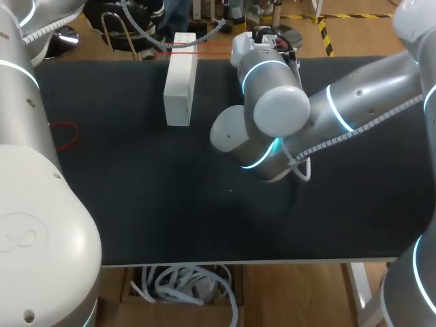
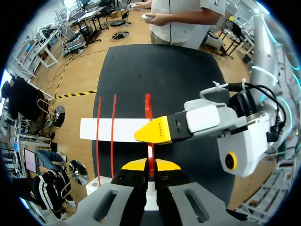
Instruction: Grab the tape and strap the tape.
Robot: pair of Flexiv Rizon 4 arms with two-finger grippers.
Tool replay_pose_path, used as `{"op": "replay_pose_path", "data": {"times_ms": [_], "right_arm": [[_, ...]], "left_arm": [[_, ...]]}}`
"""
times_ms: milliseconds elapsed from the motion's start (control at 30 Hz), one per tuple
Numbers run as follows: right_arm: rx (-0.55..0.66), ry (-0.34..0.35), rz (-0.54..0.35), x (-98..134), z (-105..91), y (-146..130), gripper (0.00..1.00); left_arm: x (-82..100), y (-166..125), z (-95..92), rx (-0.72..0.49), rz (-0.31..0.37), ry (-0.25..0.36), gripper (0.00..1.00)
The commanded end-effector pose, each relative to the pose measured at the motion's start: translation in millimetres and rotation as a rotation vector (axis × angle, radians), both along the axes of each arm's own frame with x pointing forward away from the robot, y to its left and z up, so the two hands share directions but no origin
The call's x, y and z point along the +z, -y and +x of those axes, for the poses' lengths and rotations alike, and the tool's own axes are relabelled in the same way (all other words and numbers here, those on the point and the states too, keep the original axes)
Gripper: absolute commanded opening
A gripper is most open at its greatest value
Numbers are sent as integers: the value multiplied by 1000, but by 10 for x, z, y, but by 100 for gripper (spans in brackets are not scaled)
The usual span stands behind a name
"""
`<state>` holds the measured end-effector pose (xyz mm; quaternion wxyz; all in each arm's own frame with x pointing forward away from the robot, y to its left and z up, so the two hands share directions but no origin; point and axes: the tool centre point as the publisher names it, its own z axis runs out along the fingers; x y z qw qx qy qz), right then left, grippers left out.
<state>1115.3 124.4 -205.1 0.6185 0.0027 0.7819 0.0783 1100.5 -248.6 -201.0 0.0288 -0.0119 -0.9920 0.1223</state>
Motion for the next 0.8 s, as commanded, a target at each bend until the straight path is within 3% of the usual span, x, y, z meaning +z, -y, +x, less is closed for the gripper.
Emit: {"op": "replay_pose_path", "data": {"times_ms": [33, 800], "right_arm": [[26, -16, 10, 66, 1, 34, 0], [89, -16, 77, 94, 42, -1, 0]], "left_arm": [[5, 8, 1, 1, 3, 0, 0], [5, 8, 1, 1, 3, 0, 0]]}}
